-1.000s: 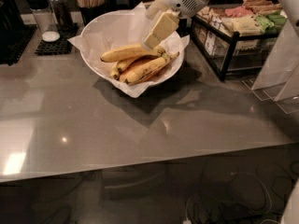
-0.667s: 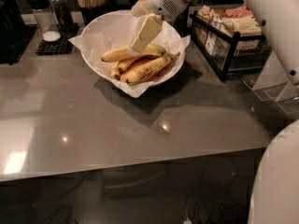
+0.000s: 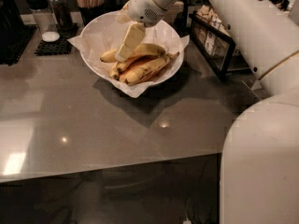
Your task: Pick banana from white bowl
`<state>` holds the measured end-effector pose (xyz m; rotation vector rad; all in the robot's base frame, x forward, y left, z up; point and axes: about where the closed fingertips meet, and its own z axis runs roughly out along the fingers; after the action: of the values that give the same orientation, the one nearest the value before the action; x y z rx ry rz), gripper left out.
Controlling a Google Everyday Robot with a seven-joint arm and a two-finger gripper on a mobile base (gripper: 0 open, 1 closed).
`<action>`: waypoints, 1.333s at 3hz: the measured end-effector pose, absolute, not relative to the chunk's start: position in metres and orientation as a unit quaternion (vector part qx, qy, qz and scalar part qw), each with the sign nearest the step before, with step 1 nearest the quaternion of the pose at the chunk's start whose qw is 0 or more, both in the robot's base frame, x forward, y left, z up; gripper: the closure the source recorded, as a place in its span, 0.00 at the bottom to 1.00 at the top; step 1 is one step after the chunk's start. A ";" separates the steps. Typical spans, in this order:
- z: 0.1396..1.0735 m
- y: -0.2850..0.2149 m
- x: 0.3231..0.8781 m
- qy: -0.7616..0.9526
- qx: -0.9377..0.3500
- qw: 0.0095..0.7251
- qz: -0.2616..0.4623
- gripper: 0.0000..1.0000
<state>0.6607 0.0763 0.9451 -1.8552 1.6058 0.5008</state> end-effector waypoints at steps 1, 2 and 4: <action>0.929 0.078 0.669 0.612 -0.706 0.309 0.180 0.18; 0.908 0.069 0.673 0.625 -0.702 0.295 0.171 0.18; 0.882 0.061 0.674 0.634 -0.703 0.279 0.160 0.37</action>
Offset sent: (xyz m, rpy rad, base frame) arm 0.0155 -0.0255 -0.0588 -0.0915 0.0183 -0.0647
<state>0.6739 0.0609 0.8822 -1.8866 1.7005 0.4293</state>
